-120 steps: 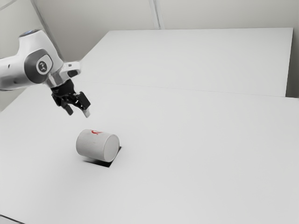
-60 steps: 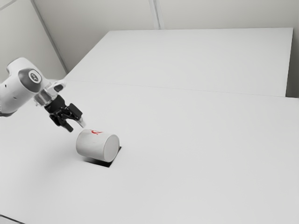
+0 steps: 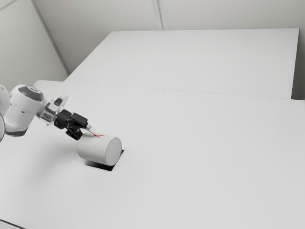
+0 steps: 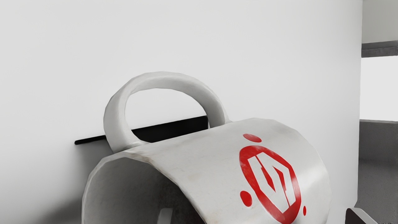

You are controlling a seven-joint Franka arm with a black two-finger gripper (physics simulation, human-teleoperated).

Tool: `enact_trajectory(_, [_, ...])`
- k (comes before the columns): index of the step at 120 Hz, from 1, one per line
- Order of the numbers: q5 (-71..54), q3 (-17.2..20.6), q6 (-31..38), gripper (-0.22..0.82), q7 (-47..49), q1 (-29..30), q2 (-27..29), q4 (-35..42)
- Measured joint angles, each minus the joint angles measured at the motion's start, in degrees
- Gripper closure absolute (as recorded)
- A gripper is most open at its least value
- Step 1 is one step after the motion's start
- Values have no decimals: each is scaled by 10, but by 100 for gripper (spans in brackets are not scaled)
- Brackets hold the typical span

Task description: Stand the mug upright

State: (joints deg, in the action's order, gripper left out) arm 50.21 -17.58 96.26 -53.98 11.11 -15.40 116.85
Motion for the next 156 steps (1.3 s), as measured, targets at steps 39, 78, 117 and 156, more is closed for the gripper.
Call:
enact_trajectory(39, [29, 0, -18, 29, -75, 1, 7, 27])
enact_trajectory(78, [65, -2, -39, 66, -119, 1, 26, 28])
enact_trajectory(117, [93, 0, -40, 77, -142, -1, 59, 37])
enact_trajectory(156, [-54, 3, 131, 78, -74, -98, 150, 65])
